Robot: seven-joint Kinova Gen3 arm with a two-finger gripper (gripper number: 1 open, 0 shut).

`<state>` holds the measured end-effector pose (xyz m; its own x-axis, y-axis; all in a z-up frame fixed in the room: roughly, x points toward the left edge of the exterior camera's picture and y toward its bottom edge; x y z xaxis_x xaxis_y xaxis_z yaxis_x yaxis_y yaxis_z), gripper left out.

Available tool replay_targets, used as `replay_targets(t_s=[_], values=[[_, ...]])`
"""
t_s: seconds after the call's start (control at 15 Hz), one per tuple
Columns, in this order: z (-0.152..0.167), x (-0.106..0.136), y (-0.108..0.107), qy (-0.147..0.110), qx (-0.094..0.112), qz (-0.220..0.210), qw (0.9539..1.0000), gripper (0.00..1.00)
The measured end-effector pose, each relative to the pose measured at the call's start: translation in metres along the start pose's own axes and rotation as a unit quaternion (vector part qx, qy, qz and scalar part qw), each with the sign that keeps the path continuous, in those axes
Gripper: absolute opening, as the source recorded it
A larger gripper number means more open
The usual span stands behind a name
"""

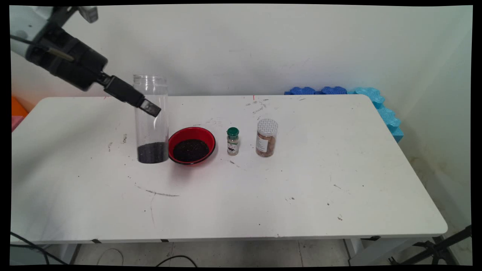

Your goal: Pour the black seasoning powder in the red bowl

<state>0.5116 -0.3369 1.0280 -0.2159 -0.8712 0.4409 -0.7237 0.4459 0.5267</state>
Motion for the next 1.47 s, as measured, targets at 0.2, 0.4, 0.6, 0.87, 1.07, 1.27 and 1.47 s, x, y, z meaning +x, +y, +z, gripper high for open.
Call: replay_targets(t_s=[0.2,0.4,0.6,0.87,1.07,1.27,1.47], values=[[0.010,0.002,-0.007,-0.001,0.005,-0.061,0.9981,0.00],[0.022,0.003,-0.017,-0.008,0.010,-0.127,0.9918,0.00],[0.032,0.003,-0.022,-0.017,0.005,-0.180,0.9835,0.00],[0.045,0.000,-0.027,-0.033,-0.011,-0.272,0.9616,0.00],[0.052,-0.001,-0.032,-0.034,-0.017,-0.359,0.9324,0.00],[0.060,-0.003,-0.039,-0.032,-0.020,-0.432,0.9012,0.00],[0.068,-0.003,-0.045,-0.034,-0.026,-0.480,0.8760,0.00]])
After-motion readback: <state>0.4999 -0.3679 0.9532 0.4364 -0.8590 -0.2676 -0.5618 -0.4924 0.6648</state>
